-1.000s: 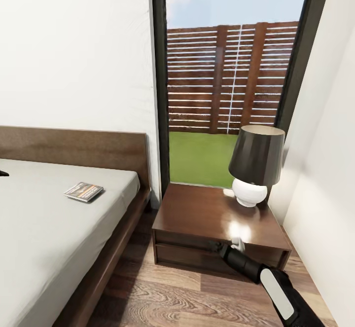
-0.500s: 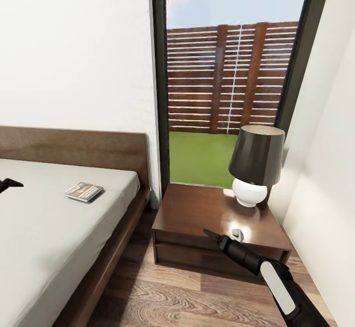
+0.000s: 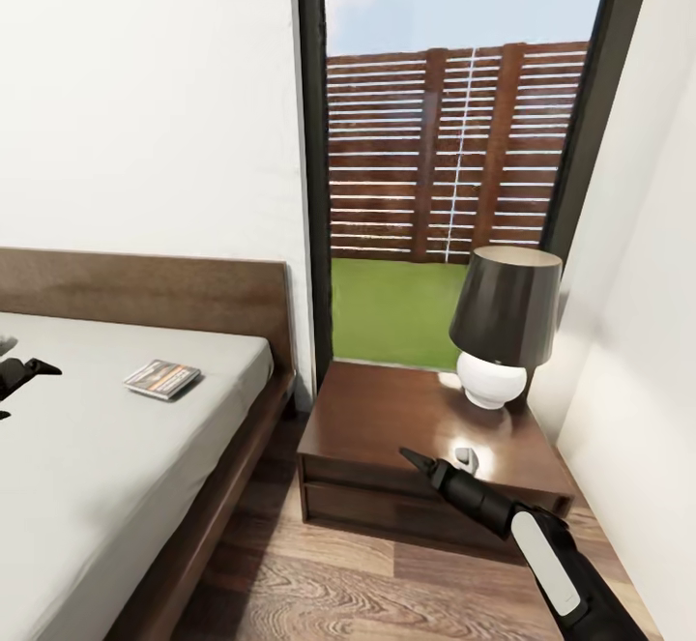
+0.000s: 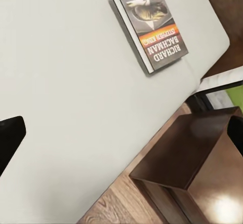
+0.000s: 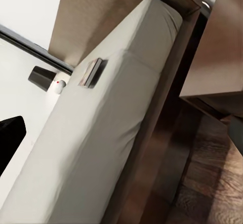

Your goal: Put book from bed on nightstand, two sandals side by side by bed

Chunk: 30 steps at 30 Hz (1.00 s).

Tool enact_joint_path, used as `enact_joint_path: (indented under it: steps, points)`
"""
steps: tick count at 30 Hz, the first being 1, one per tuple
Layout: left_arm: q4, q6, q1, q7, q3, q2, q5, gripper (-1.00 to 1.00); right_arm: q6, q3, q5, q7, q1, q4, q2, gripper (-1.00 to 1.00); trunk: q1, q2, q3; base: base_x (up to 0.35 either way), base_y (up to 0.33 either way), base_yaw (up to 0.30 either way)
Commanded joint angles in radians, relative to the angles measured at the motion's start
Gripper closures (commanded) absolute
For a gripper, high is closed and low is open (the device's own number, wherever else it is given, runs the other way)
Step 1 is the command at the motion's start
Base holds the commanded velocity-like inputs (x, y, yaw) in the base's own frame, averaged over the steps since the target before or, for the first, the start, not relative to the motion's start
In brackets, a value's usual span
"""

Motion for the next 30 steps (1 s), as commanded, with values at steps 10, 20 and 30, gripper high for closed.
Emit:
enact_joint_path:
  steps: [10,20,30]
  points:
    - [0.001,-0.002,-0.001,0.009,-0.002,-0.009,0.0,-1.0,0.006,0.006,-0.009,0.0,-0.001,-0.002,-0.001,-1.0,0.0,0.0,-0.001,0.098,0.0,-0.03]
    - [0.002,-0.002,-0.001,0.009,-0.002,-0.013,-0.003,-1.0,0.007,0.009,-0.009,0.0,-0.001,-0.002,0.0,-1.0,0.0,0.0,-0.001,0.094,0.0,-0.109]
    - [0.002,-0.003,-0.001,0.01,-0.002,-0.014,-0.003,-1.0,0.008,0.006,-0.009,-0.001,-0.001,-0.001,0.001,-1.0,0.0,0.0,-0.001,0.033,0.0,-0.017]
